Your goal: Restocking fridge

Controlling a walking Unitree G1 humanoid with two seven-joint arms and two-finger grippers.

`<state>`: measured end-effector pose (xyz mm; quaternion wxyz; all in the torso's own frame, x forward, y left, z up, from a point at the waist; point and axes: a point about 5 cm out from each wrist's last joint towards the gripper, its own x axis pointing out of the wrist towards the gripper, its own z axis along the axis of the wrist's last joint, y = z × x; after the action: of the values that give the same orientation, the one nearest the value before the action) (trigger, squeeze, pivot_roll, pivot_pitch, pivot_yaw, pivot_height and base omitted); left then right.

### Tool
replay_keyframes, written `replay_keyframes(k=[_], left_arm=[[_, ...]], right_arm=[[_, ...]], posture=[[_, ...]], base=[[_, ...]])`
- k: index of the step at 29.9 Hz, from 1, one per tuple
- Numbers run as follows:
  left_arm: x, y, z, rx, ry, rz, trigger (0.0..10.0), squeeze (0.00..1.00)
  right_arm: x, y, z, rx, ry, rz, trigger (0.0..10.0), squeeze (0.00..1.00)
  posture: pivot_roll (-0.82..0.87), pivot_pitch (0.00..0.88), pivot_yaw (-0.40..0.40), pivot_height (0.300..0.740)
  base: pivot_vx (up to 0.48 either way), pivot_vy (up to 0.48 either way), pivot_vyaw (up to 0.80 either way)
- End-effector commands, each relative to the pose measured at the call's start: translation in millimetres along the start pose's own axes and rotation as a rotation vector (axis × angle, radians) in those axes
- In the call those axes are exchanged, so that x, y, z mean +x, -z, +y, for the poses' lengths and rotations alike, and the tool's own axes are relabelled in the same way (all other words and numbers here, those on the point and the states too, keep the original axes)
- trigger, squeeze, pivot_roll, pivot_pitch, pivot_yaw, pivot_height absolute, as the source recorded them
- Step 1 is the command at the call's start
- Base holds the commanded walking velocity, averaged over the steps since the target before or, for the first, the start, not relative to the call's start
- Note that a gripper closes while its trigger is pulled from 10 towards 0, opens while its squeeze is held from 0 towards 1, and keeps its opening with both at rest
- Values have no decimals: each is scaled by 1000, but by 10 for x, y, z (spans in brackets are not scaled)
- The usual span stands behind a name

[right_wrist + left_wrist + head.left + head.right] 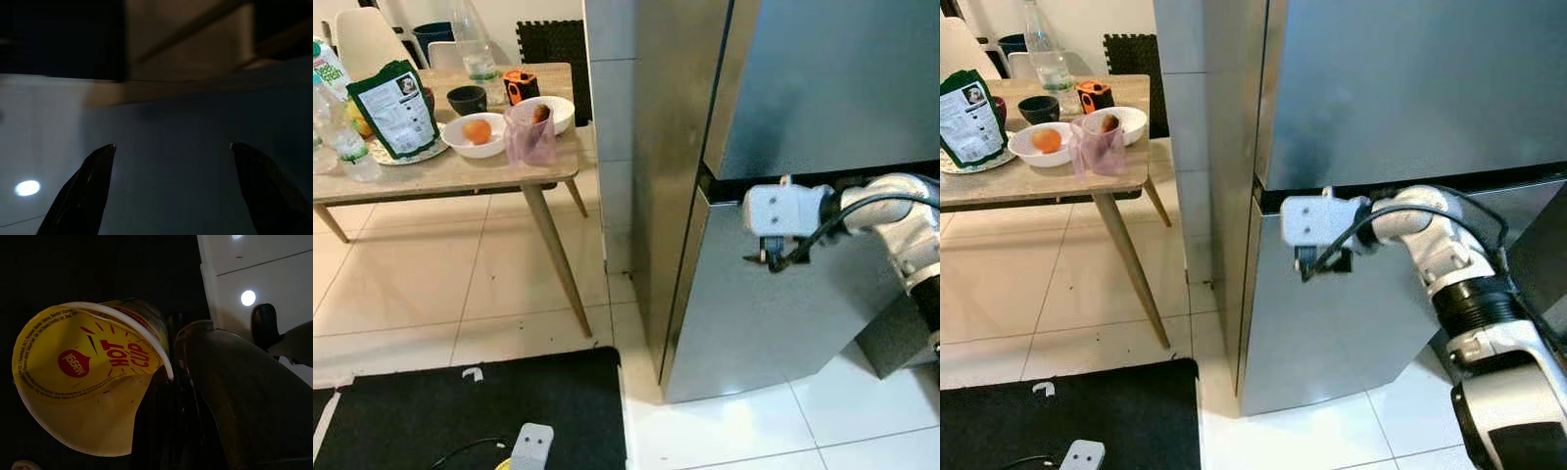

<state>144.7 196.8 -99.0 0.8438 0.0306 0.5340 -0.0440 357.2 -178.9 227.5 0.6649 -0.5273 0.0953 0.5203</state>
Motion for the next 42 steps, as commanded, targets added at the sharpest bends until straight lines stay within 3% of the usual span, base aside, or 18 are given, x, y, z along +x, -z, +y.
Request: replay_keyframes(k=[1, 9, 10, 13, 18, 22, 36, 39, 42], left_arm=[[-11, 166, -40, -3, 9, 60, 10000, 0], [-11, 165, -40, -5, 9, 60, 10000, 0], [-11, 171, -46, -6, 10, 62, 10000, 0], [-11, 175, -50, -6, 11, 63, 10000, 0], [-10, 174, -53, -7, 12, 63, 10000, 0], [-10, 175, -57, -9, 12, 62, 10000, 0], [-12, 192, -60, -15, 12, 65, 10000, 0], [-13, 195, -60, -15, 12, 65, 10000, 0], [-13, 197, -60, -14, 13, 66, 10000, 0]], right_arm=[[-18, -32, -18, 2, -11, -20, 10000, 0], [-42, -96, -42, -5, -21, -56, 10000, 0], [-66, -190, -119, 0, 38, -136, 10000, 0], [-93, -248, -202, 6, 104, -187, 10000, 0], [-131, -263, -306, 17, 186, -205, 10000, 0], [-145, -210, -338, 34, 217, -181, 10000, 0], [-175, 69, -389, 42, 293, 68, 10000, 0], [-164, 73, -355, 33, 250, 63, 10000, 0], [-143, 79, -252, 32, 134, 48, 10000, 0]], posture=[[-47, 84, -43, 740], [-48, 88, -43, 740], [-47, 89, -43, 740], [-46, 91, -43, 740], [-47, 91, -44, 740], [-46, 90, -44, 740], [-45, 94, -46, 740], [-45, 94, -46, 740], [-47, 94, -47, 740]], base=[[0, 0, 0], [0, 0, 0], [0, 0, 0], [0, 0, 0], [0, 0, 0], [0, 0, 0], [0, 0, 0], [0, 0, 0], [0, 0, 0]])
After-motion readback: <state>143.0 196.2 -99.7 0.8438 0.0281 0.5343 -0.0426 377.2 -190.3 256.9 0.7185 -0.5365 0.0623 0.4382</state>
